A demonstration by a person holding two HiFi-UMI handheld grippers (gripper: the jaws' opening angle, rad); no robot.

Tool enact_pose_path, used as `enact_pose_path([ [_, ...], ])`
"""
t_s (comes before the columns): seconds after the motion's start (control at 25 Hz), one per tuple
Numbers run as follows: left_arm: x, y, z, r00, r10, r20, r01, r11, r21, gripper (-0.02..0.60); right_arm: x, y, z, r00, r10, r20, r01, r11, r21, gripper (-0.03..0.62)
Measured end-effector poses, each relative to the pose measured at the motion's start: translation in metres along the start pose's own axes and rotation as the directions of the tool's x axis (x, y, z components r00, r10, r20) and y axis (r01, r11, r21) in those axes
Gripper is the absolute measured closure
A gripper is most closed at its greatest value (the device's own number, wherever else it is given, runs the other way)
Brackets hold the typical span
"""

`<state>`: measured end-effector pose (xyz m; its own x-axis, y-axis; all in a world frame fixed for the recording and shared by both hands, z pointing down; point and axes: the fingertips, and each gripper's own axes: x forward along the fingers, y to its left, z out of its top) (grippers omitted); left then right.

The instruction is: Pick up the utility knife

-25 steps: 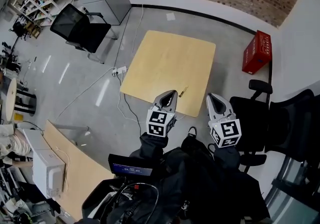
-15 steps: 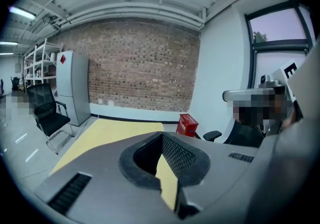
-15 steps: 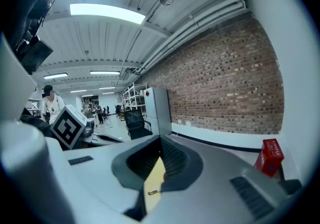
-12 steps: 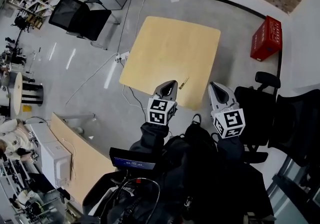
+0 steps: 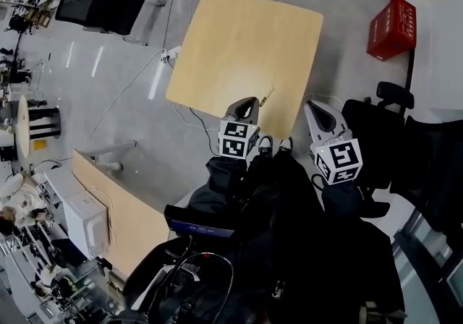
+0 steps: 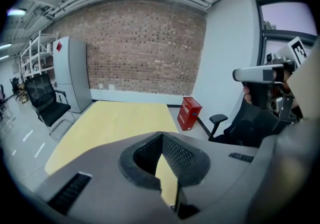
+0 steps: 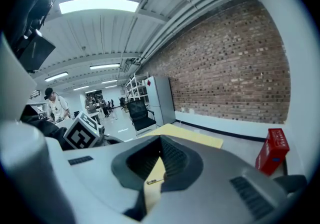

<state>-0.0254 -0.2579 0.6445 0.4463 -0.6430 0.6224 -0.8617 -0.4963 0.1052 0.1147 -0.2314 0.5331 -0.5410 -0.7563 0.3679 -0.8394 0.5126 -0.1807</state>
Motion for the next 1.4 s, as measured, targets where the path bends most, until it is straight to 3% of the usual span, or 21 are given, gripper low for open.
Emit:
enact_pose_path([
  [0.36, 0.049, 0.024, -0.043, 0.994, -0.035, -0.104, 0.035, 0.999, -0.004, 0.581, 0.025, 0.005, -0.029, 0.995, -0.011, -0.097, 0.014, 1.000, 0.023, 0.591],
  [0.6, 0.081, 0.028, -0.074, 0.980, -0.068, -0.186, 0.079, 0.996, 0.051, 0.581, 0.034, 0.007, -0.040, 0.991, -0.009, -0.135, 0.013, 0.999, 0.030, 0.591],
  [0.96, 0.107, 0.023, -0.109, 0.948, -0.098, -0.304, 0.136, 0.985, 0.106, 0.580, 0.036, 0.009, -0.051, 0.987, -0.009, -0.161, 0.018, 0.999, 0.051, 0.590],
  [1.12, 0.116, 0.019, -0.121, 0.933, -0.110, -0.343, 0.157, 0.981, 0.113, 0.548, 0.035, 0.006, -0.055, 0.985, -0.013, -0.172, 0.023, 0.998, 0.057, 0.591],
  [1.4, 0.131, 0.023, -0.139, 0.915, -0.075, -0.396, 0.142, 0.980, 0.142, 0.514, 0.037, 0.001, -0.064, 0.981, -0.016, -0.192, 0.030, 0.997, 0.070, 0.591],
])
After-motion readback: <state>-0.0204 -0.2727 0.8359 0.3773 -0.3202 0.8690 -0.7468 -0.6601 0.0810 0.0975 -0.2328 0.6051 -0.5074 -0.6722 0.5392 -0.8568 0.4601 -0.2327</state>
